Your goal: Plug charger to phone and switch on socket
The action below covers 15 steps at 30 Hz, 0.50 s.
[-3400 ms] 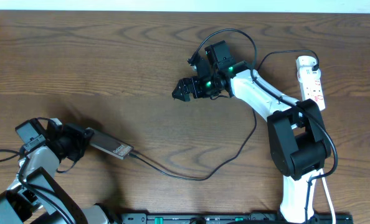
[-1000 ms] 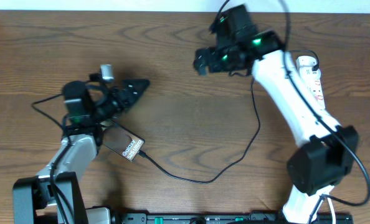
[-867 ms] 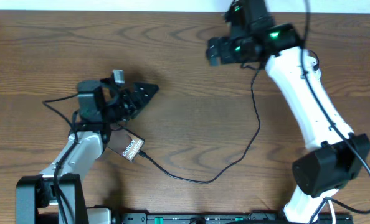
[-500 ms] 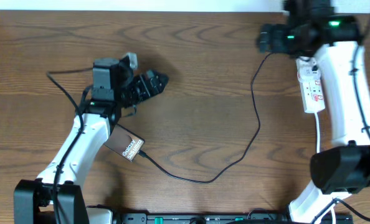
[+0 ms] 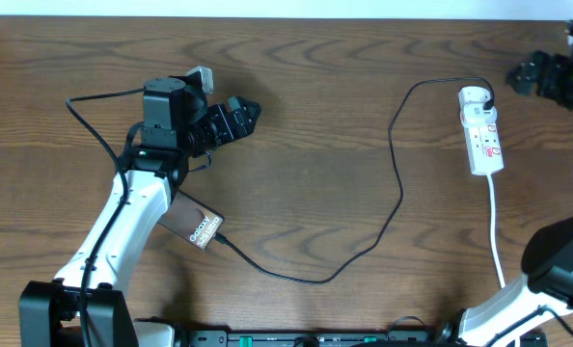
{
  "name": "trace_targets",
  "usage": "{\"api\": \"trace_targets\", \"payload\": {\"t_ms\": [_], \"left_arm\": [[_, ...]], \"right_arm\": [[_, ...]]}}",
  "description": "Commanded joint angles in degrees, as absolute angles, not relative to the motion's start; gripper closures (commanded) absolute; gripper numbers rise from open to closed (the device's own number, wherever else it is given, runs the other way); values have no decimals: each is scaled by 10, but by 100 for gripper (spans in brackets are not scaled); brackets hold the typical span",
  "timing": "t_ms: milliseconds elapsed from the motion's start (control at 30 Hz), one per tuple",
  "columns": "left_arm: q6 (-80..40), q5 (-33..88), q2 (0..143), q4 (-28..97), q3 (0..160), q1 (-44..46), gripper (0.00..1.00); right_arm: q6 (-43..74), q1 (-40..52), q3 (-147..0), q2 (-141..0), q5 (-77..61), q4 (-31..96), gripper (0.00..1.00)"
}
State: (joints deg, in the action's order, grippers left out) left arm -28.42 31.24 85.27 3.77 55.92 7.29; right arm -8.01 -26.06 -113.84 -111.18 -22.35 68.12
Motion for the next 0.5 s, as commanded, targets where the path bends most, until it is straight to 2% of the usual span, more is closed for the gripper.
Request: {"api": "trace_targets", "payload": {"t_ms": [0, 467], "left_arm": [[-274, 306, 842, 38, 573, 76, 9], [-266, 306, 842, 43, 573, 76, 9]], "right_arm": [[-138, -276, -1143, -1172, -315, 692, 1], [-183, -277, -1143, -1303, -314, 657, 1]]}}
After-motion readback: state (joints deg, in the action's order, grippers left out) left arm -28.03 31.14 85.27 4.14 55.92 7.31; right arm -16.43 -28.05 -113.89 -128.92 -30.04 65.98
